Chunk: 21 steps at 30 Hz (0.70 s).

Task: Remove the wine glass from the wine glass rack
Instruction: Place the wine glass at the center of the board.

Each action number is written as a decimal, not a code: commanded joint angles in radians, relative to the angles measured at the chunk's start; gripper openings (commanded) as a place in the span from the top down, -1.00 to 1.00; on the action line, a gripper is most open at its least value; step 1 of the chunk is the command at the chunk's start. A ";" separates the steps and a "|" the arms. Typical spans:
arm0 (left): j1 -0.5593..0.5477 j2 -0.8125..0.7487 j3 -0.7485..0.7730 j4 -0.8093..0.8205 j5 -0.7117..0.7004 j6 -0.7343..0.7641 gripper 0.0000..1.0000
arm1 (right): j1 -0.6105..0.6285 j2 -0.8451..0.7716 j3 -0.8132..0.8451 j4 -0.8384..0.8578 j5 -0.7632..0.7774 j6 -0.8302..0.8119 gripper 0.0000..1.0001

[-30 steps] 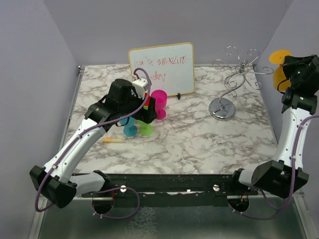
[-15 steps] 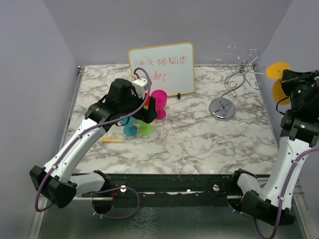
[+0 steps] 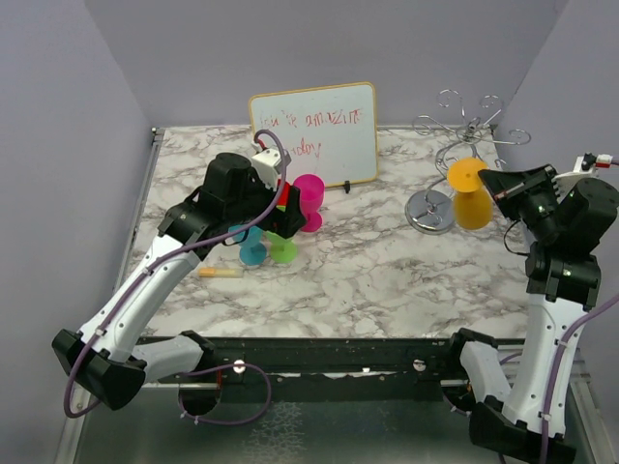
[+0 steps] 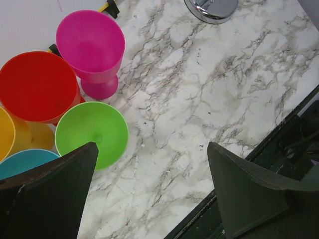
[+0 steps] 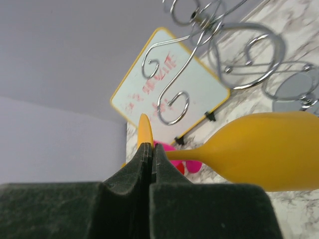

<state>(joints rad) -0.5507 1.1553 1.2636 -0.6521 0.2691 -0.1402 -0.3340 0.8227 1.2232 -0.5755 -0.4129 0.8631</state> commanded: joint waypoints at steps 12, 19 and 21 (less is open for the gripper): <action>0.005 -0.014 -0.012 0.157 0.148 -0.152 -0.86 | 0.094 0.035 -0.042 0.320 -0.597 -0.121 0.99; 0.005 -0.015 0.000 0.271 0.299 -0.239 -0.89 | 0.199 0.077 -0.105 0.317 -0.703 -0.164 0.99; 0.005 -0.006 -0.012 0.325 0.357 -0.280 -0.84 | 0.260 0.085 -0.119 0.325 -0.679 -0.171 0.99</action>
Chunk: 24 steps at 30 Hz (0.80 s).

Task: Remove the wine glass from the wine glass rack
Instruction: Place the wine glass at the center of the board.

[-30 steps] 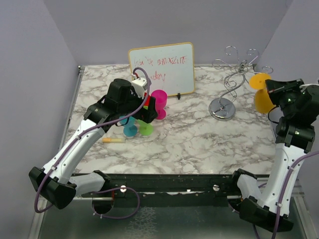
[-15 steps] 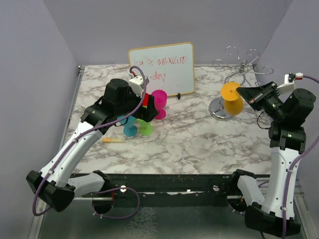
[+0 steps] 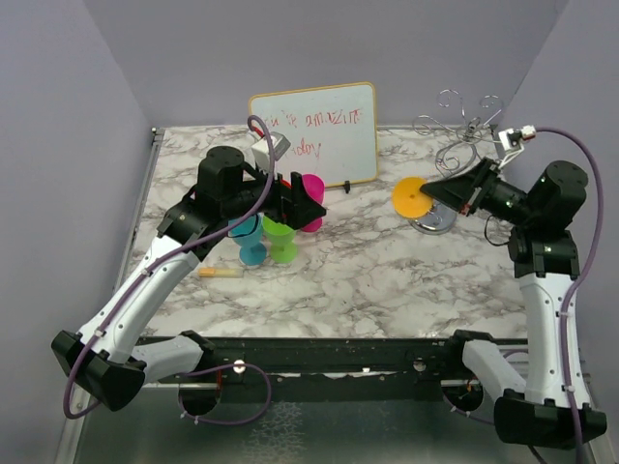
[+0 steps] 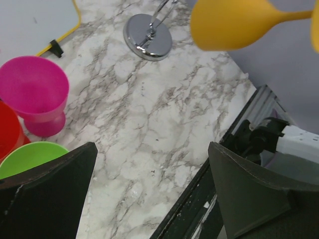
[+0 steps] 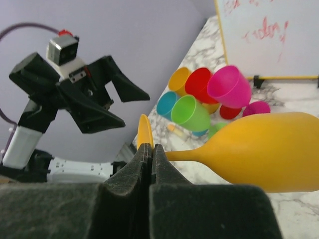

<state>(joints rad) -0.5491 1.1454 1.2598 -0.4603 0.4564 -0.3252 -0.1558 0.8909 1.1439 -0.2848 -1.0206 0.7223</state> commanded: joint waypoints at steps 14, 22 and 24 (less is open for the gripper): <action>0.002 0.002 -0.116 0.353 0.462 -0.203 -0.62 | 0.560 0.200 0.003 0.035 0.212 -0.174 0.99; 0.000 0.034 -0.119 0.282 0.541 -0.154 -0.41 | 0.579 0.195 -0.052 0.197 0.165 -0.151 0.99; -0.004 0.041 -0.118 0.275 0.545 -0.153 -0.28 | 0.580 0.202 -0.050 0.204 0.142 -0.147 0.99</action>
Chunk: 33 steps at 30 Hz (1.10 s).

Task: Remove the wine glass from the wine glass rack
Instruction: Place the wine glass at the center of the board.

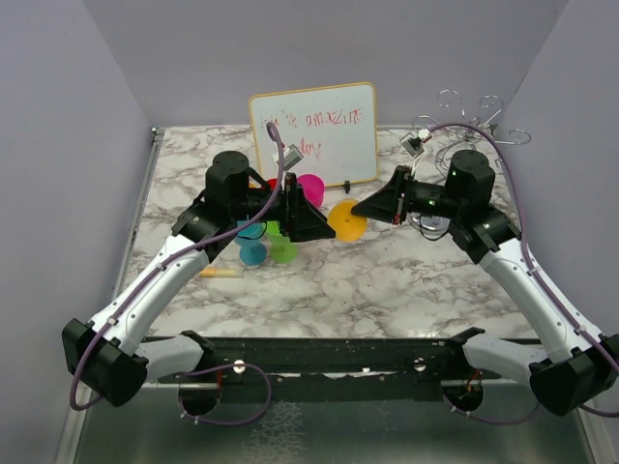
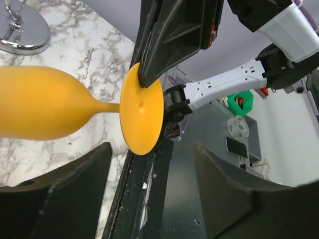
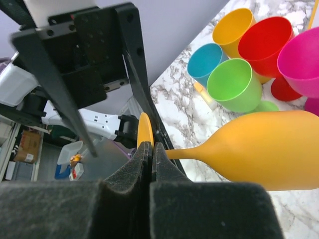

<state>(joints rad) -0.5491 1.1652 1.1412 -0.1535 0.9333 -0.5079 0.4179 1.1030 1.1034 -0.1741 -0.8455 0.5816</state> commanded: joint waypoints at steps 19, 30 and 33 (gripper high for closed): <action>-0.052 0.067 0.057 -0.028 -0.019 0.044 0.67 | 0.008 -0.019 -0.008 0.058 -0.137 -0.024 0.99; -0.054 0.063 0.051 -0.004 -0.021 0.037 1.00 | 0.009 -0.038 0.023 -0.138 -0.185 -0.188 0.40; -0.055 0.065 0.051 0.006 -0.010 0.037 1.00 | 0.009 -0.032 0.035 -0.178 -0.176 -0.224 0.47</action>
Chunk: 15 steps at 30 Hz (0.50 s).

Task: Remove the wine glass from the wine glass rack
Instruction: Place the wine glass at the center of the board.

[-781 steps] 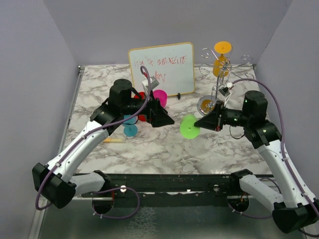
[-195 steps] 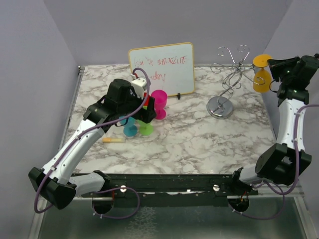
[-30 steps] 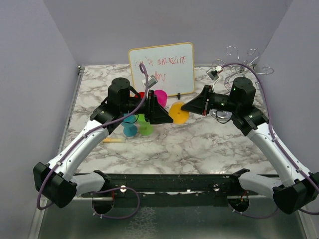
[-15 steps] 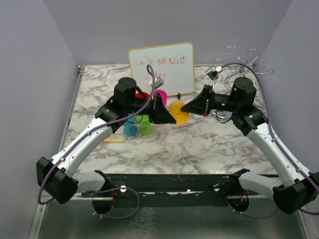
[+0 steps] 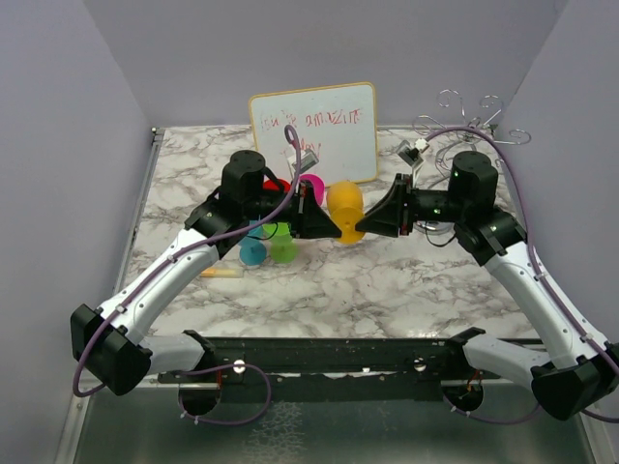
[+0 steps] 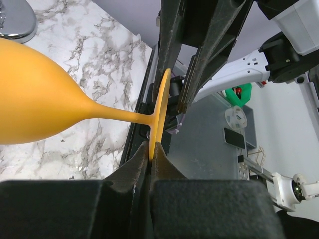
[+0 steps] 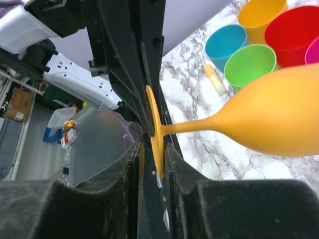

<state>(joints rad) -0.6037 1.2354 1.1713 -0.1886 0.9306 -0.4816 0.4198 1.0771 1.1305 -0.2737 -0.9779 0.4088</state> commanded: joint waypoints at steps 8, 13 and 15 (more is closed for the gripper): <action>-0.007 -0.002 0.021 0.052 -0.017 0.007 1.00 | 0.008 -0.019 0.017 -0.054 0.009 -0.061 0.99; -0.007 -0.027 0.049 -0.008 -0.130 0.023 -0.23 | 0.010 -0.036 0.006 -0.009 -0.019 -0.086 0.99; -0.006 -0.047 0.084 -0.057 -0.181 0.067 -0.53 | 0.011 -0.042 0.026 -0.063 -0.019 -0.175 0.98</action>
<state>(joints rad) -0.6090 1.2346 1.1782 -0.1806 0.8761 -0.4747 0.4229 1.0630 1.1294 -0.3084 -0.9749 0.3489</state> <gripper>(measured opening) 0.613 0.026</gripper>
